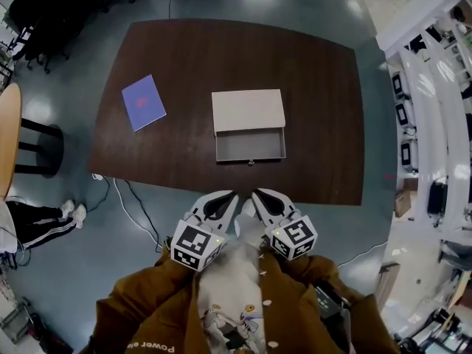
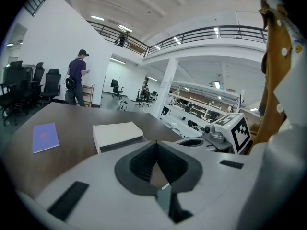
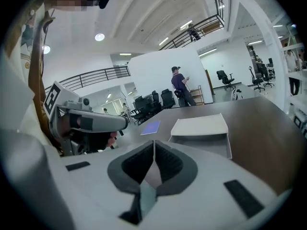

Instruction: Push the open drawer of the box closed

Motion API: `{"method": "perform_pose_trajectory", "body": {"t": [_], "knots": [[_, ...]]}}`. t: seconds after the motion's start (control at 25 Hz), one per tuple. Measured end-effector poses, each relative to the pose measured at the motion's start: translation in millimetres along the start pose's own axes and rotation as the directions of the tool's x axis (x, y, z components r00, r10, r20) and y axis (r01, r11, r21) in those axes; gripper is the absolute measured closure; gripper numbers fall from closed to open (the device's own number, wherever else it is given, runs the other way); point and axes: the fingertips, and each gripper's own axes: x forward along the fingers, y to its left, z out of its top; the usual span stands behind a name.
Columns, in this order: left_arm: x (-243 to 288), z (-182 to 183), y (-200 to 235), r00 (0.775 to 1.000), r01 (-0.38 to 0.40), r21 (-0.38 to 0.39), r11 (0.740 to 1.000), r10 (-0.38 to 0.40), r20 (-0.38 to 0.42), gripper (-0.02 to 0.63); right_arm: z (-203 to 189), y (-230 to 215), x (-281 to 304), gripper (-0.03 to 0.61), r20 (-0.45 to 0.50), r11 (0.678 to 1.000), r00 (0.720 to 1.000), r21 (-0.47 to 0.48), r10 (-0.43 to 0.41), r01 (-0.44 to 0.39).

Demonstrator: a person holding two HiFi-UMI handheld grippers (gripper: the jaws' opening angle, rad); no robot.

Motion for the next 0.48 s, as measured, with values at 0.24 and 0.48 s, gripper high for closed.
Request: {"method": "perform_pose_trajectory", "body": {"t": [0.24,0.48], "knots": [[18,-16,8,0.999,-0.004,0.008,1.0,0.004,-0.042,0.612,-20,-27,23,0.564,-0.062,0.998,0.998,0.058,0.01,-0.007],[18,-21,12,0.997,-0.012,0.001,1.0,0.012,-0.071,0.611,-46,-52,52,0.457,-0.142,0.993,0.99,0.119,0.022,-0.005]]}}
